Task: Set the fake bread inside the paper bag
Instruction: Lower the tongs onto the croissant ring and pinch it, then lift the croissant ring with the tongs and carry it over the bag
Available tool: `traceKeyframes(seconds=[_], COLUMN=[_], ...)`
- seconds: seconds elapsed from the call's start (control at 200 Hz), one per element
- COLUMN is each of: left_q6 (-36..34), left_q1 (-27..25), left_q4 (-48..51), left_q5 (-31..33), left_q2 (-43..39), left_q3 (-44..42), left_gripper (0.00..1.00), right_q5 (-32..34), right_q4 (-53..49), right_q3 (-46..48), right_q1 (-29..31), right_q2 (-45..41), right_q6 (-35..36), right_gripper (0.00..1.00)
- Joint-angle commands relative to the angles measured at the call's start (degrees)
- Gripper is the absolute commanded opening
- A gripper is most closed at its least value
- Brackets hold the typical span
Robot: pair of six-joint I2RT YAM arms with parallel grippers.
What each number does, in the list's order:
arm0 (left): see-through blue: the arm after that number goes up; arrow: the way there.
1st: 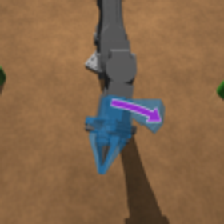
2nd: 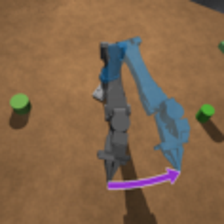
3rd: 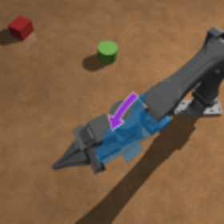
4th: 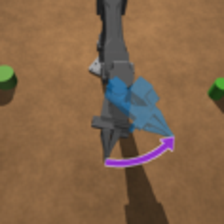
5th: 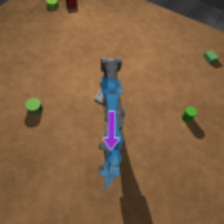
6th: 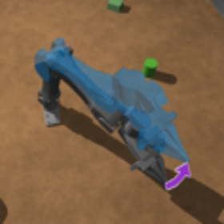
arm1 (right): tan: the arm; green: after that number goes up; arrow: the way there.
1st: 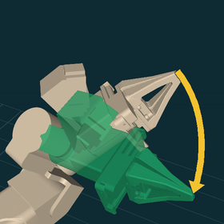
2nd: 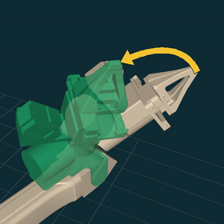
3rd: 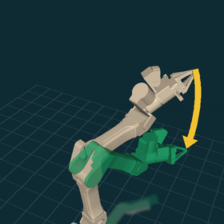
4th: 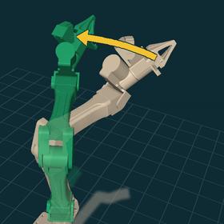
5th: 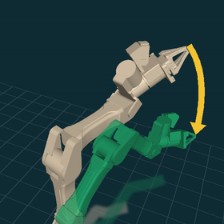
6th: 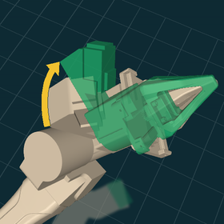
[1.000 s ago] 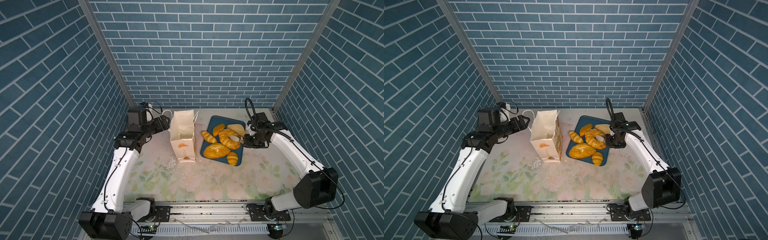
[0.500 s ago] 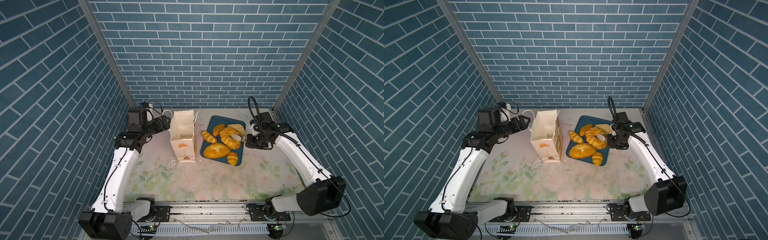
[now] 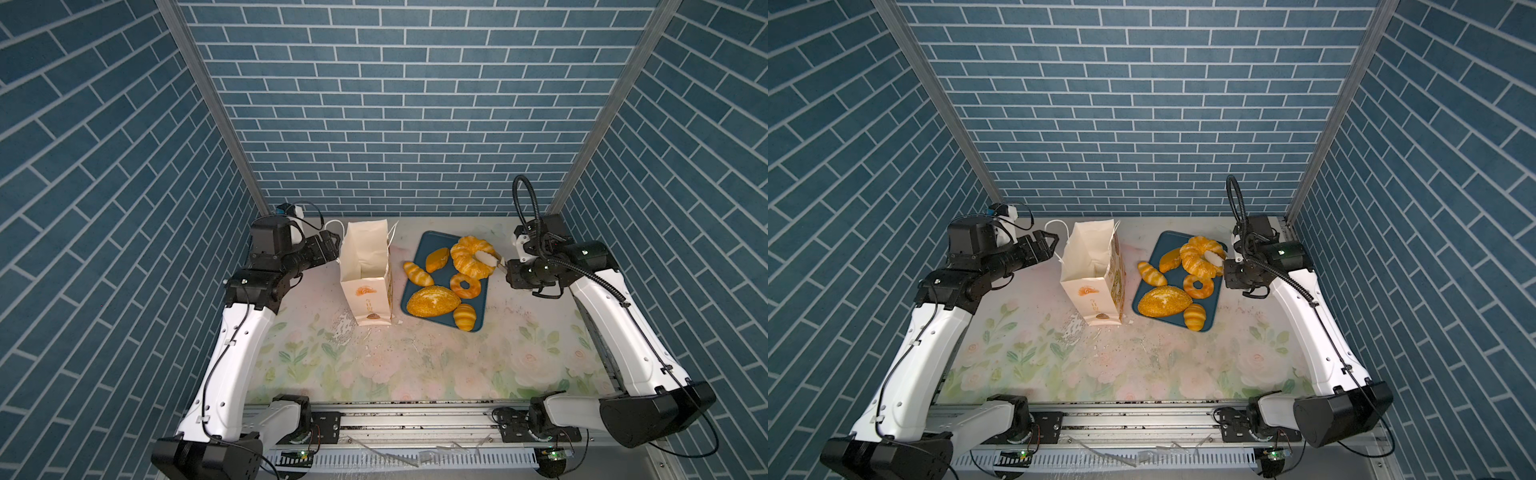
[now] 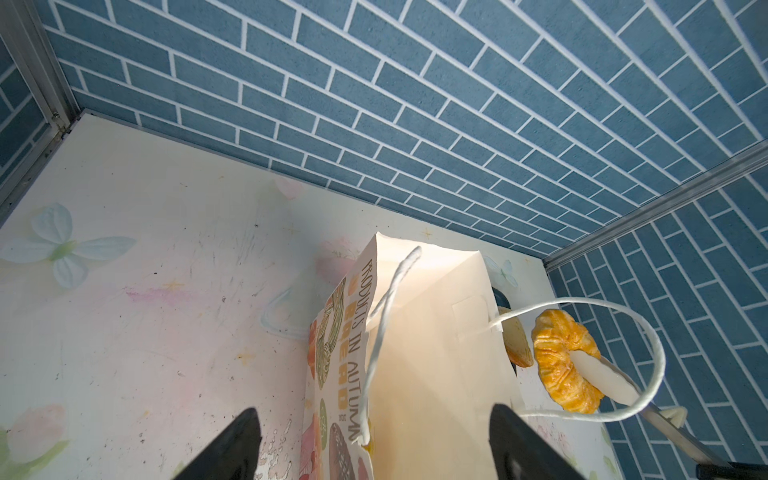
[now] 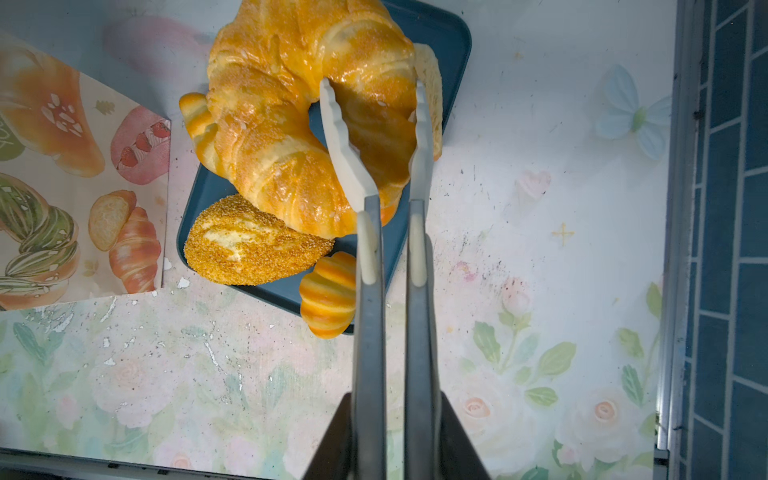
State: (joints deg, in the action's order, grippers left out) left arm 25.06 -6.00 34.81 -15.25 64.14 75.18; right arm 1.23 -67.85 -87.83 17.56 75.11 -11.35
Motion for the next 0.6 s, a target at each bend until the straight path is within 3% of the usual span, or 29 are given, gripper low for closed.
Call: traceKeyframes(seconds=[0.0, 0.345, 0.595], left_q6=[-0.2, -0.2, -0.2], left_q1=[-0.2, -0.2, -1.2], left_q4=[-0.2, -0.9, -1.1], left_q5=[0.8, 1.0, 1.7], left_q2=[-0.6, 0.9, 2.8], left_q3=[-0.4, -0.2, 1.7], left_gripper=[0.88, 0.88, 0.87], right_q5=[2.0, 2.5, 4.9], right_q4=[0.5, 3.5, 6.4], right_q3=[-4.1, -13.6, -26.3], right_q1=[-0.1, 2.0, 9.1], right_q2=[-3.0, -2.5, 5.1], right_q6=[2.8, 7.2, 12.3], right_gripper=[0.14, 0.13, 0.12])
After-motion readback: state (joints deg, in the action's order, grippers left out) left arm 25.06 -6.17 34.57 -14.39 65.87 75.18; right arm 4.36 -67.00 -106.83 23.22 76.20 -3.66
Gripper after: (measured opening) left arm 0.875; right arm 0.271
